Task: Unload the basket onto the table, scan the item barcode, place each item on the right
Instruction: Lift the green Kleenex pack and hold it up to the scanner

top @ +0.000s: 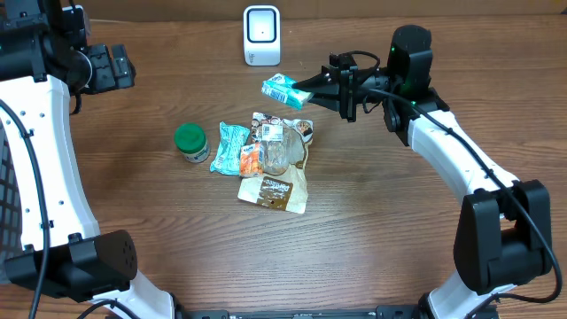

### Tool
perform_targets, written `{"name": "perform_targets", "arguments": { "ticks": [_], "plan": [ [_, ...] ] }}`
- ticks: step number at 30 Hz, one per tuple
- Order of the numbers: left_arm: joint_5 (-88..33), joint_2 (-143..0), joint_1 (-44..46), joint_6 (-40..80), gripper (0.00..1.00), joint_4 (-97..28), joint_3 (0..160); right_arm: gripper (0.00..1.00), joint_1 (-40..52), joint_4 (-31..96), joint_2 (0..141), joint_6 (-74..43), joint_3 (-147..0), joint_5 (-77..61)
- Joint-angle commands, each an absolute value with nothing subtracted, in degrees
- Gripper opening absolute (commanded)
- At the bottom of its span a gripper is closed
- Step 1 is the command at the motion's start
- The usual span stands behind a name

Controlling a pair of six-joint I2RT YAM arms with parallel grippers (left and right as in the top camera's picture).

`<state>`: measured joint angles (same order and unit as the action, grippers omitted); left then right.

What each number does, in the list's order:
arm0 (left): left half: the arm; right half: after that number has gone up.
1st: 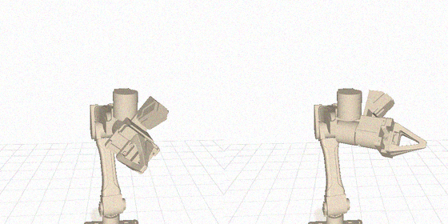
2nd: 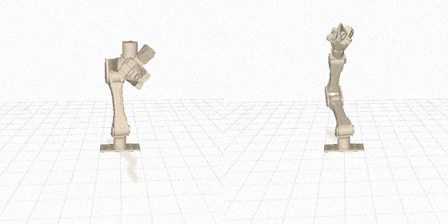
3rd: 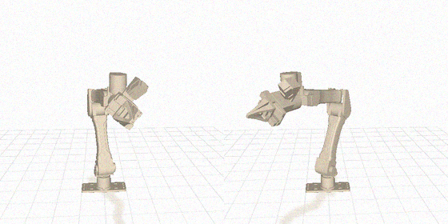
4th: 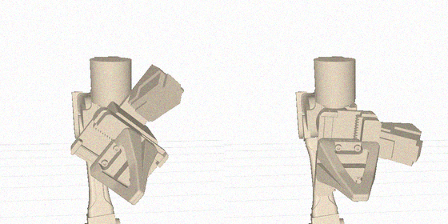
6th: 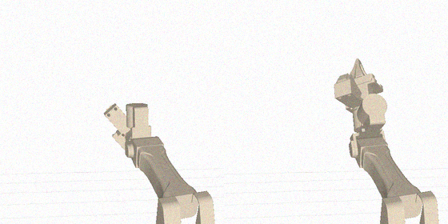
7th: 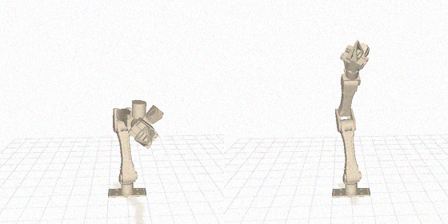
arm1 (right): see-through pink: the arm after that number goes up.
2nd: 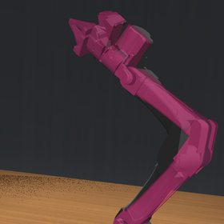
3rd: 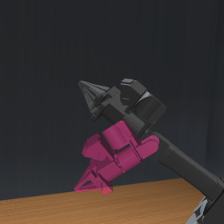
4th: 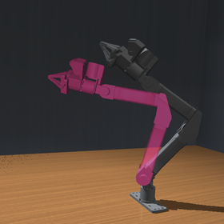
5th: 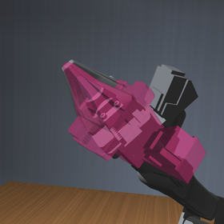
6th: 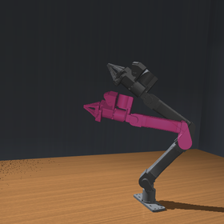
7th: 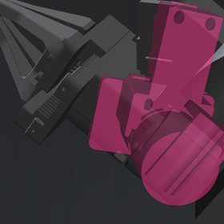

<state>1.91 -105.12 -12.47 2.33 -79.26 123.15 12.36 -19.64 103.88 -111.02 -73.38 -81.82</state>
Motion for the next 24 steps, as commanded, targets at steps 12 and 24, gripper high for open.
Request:
{"name": "perform_targets", "arguments": {
  "ticks": [12,24],
  "plan": [
    [1.45,-105.65,-12.36,0.82,1.00,-79.26,122.98,0.04,11.88,-24.18,102.69,-121.73,-74.37,-87.99],
    [1.45,-105.65,-12.36,0.82,1.00,-79.26,122.98,0.04,13.06,-23.44,102.69,-77.30,-74.32,-76.97]
  ]
}}
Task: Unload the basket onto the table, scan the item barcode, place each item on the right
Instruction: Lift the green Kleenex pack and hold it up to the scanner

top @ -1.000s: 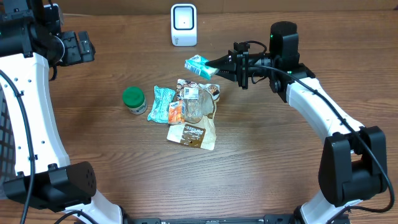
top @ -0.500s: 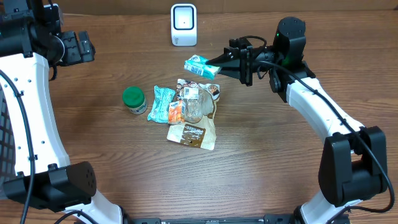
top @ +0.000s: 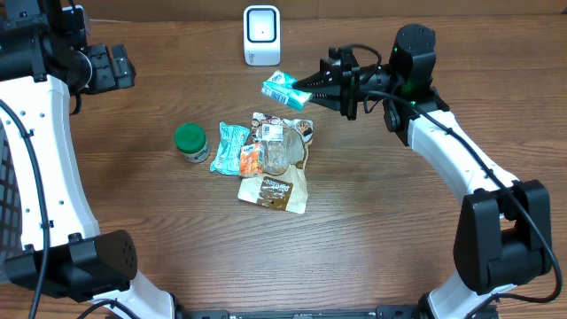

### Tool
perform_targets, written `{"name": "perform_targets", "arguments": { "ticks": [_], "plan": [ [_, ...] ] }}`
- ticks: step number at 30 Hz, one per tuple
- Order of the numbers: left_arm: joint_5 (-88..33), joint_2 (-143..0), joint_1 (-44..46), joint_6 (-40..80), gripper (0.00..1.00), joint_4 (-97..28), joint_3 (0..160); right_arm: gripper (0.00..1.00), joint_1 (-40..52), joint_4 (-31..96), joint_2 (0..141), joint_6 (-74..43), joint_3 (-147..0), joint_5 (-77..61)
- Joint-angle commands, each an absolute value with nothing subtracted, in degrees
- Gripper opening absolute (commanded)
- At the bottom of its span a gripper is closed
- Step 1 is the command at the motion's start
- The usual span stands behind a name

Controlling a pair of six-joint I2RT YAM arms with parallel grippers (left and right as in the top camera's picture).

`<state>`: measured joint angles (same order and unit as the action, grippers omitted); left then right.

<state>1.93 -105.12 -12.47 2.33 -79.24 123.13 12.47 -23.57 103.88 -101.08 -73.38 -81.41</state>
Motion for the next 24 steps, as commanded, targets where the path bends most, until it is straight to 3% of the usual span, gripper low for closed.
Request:
{"name": "perform_targets", "arguments": {
  "ticks": [1,6,17,21,24],
  "plan": [
    [1.45,-105.65,-12.36,0.82,1.00,-79.26,123.00,0.04,13.30,-22.65,102.69,-70.06,-74.32,-76.82],
    [1.45,-105.65,-12.36,0.82,1.00,-79.26,123.00,0.04,14.11,-14.31,102.69,-52.16,-74.32,-76.53],
    [1.45,-105.65,-12.36,0.82,1.00,-79.26,123.00,0.04,14.15,-12.97,102.72,-43.59,-74.22,-75.40],
    [1.45,-105.65,-12.36,0.82,0.99,-79.26,123.00,0.04,14.15,-4.69,102.72,-42.65,-74.22,-66.11],
    [1.45,-105.65,-12.36,0.82,0.99,-79.26,123.00,0.04,14.28,5.56,102.76,-33.50,-74.22,-54.54]
  ]
}}
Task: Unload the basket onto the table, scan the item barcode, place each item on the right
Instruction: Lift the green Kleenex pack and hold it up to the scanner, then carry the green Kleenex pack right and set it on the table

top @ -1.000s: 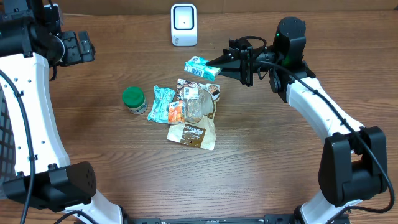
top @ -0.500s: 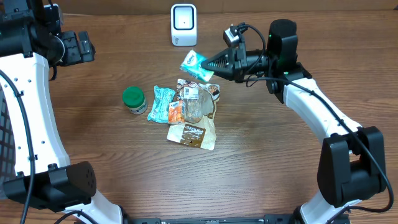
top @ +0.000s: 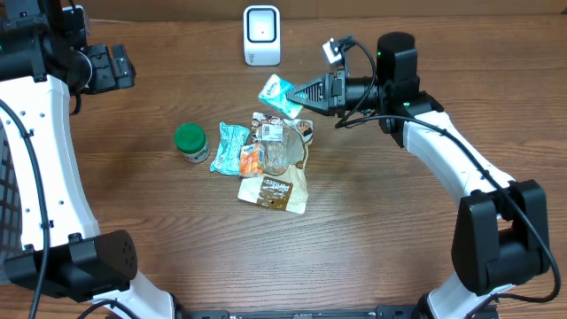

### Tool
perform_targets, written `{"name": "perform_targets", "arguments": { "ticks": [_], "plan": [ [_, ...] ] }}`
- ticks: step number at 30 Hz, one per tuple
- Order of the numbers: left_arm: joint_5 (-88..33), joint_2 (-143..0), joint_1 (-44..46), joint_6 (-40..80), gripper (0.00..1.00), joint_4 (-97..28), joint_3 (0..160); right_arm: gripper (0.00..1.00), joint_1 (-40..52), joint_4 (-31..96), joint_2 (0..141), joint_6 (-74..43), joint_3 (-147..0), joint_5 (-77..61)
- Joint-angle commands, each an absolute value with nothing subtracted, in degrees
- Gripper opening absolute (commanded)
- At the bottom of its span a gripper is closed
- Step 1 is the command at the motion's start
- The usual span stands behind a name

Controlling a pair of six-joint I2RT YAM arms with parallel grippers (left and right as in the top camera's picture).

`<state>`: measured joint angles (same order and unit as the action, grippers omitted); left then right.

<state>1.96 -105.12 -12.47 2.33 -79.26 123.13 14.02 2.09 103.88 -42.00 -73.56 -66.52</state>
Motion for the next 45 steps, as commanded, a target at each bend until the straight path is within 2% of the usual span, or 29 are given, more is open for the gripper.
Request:
{"name": "perform_targets", "arguments": {
  "ticks": [1,4,8,13,17,23,28,37,45],
  "plan": [
    [1.45,-105.65,-12.36,0.82,0.99,-79.26,123.00,0.04,14.50,9.23,102.76,-31.51,-74.22,-48.64],
    [1.45,-105.65,-12.36,0.82,0.99,-79.26,122.98,0.04,15.55,17.45,102.76,-27.31,-74.35,-30.63],
    [1.45,-105.65,-12.36,0.82,1.00,-79.26,123.00,0.04,17.12,23.59,102.76,-23.03,-78.17,-20.60],
    [1.45,-105.65,-12.36,0.82,1.00,-79.26,123.00,0.04,20.93,31.00,102.87,-15.97,-91.35,-3.42],
    [1.45,-105.65,-12.36,0.82,0.99,-79.26,123.00,0.04,25.34,31.75,104.38,-10.39,-101.16,10.11],
    [1.45,-105.65,-12.36,0.82,1.00,-79.26,122.98,0.04,29.30,23.03,111.96,-5.43,-108.07,21.54],
    [1.45,-105.65,-12.36,0.82,1.00,-79.26,123.00,0.04,29.74,8.95,119.55,-5.52,-108.18,25.87],
    [1.45,-105.65,-12.36,0.82,0.99,-79.26,123.00,0.04,30.74,-10.07,133.49,-4.78,-108.18,25.45],
    [1.45,-105.65,-12.36,0.82,0.99,-79.26,123.00,0.04,33.28,-17.15,141.03,-1.56,-108.16,25.45]
  ]
}}
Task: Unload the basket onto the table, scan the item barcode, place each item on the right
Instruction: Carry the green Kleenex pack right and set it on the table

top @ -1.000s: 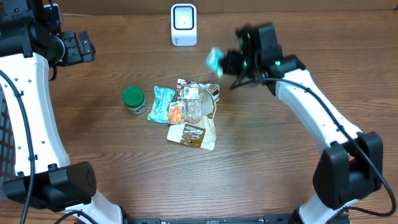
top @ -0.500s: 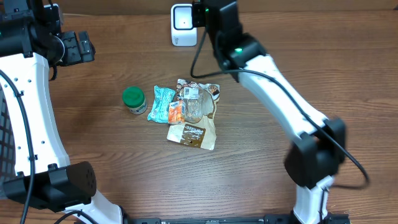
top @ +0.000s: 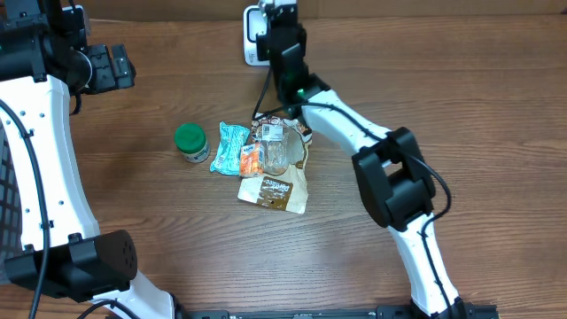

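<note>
My right arm [top: 332, 115] reaches across the table to the white barcode scanner [top: 252, 40] at the back edge. The right gripper [top: 276, 31] sits right against the scanner's front and covers most of it. Its fingers are hidden under the wrist, so their state does not show. The teal snack packet is out of view, hidden somewhere under that wrist. My left gripper [top: 113, 68] hovers at the far left, open and holding nothing.
A pile of items lies mid-table: a green-lidded jar [top: 190, 141], a teal wrapper [top: 230, 146], an orange snack bag [top: 252, 160], a clear bag [top: 276, 146] and a brown packet [top: 275, 190]. The right forearm passes over the pile's back right corner.
My right gripper was right of the pile with the teal packet held out in front of the scanner. It is now up against the scanner, and the packet no longer shows.
The right gripper held the teal packet right of the scanner, and barely moved between the first two moments. Then it had turned and lowered the packet nearer the pile. Now the arm has swung left to the scanner. The left arm has not moved.
</note>
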### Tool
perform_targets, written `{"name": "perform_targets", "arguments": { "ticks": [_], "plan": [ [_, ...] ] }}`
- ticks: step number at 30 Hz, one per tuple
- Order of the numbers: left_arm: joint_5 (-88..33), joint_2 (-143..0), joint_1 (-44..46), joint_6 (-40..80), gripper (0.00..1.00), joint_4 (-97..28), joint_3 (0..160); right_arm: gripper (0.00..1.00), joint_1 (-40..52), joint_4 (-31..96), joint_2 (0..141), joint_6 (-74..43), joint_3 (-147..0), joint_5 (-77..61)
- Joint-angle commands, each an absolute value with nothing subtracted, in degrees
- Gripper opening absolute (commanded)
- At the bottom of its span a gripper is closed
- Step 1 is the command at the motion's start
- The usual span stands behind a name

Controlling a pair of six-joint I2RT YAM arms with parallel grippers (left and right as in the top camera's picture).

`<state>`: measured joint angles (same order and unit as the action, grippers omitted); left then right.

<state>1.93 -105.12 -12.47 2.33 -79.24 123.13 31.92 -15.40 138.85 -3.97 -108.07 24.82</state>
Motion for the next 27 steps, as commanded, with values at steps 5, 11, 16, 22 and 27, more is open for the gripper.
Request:
{"name": "perform_targets", "arguments": {
  "ticks": [5,11,16,22,27],
  "plan": [
    [1.45,-105.65,-12.36,0.82,0.99,-79.26,123.00,0.04,33.65,-22.09,144.75,1.87,-108.14,25.52],
    [1.45,-105.65,-12.36,0.82,1.00,-79.26,123.00,0.04,33.65,-23.73,145.10,2.22,-108.14,27.40],
    [1.45,-105.65,-12.36,0.82,0.99,-79.26,123.00,0.04,33.69,-25.17,144.57,5.02,-108.16,29.34],
    [1.45,-105.65,-12.36,0.82,1.00,-79.26,123.00,0.04,33.80,-19.44,139.26,4.73,-108.16,29.52],
    [1.45,-105.65,-12.36,0.82,1.00,-79.26,123.00,0.04,34.02,-5.76,129.75,1.45,-108.16,29.47]
  ]
}}
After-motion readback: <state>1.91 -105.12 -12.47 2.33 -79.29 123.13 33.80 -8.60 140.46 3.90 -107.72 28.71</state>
